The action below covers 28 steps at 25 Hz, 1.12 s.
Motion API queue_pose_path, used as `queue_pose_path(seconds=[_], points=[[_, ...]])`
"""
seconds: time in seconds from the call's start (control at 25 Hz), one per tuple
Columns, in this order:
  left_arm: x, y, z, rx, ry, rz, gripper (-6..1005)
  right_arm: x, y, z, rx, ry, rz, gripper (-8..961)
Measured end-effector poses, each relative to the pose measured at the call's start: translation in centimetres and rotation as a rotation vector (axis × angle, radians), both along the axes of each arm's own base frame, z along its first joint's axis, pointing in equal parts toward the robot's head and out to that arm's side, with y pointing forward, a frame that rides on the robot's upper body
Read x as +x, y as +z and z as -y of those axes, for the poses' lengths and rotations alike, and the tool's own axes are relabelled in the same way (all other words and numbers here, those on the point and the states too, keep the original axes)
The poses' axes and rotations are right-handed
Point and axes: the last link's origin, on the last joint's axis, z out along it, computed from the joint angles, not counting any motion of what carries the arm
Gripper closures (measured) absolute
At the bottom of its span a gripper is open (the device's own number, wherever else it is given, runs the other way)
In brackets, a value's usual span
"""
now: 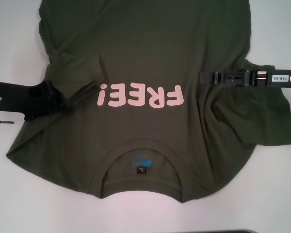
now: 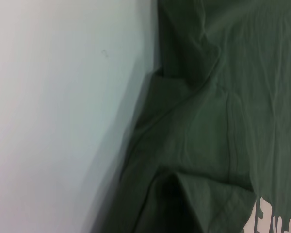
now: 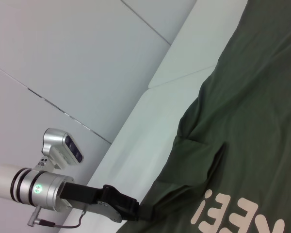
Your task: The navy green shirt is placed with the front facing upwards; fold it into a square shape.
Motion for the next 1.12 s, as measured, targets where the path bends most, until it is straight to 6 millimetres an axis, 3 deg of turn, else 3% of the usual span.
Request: queue_pose_path(seconds=[0.24,0.88,1.12], points=[[0.1,0.0,0.2,-0.016,-0.004,0.008,1000,0.0,0.0,0.0,-0.001,0.001,0.001,39],[1.6,-0.4,2.3,-0.098,-0.106,0.082,999,-0.2,0.0,-0.4,0.006,0.004,0.007,39],[3.1,-2.2,2.6,-0.117,-0.123,0.119,989,-0.2,0.0,-0.5,0.008,0.004,0.012,38]])
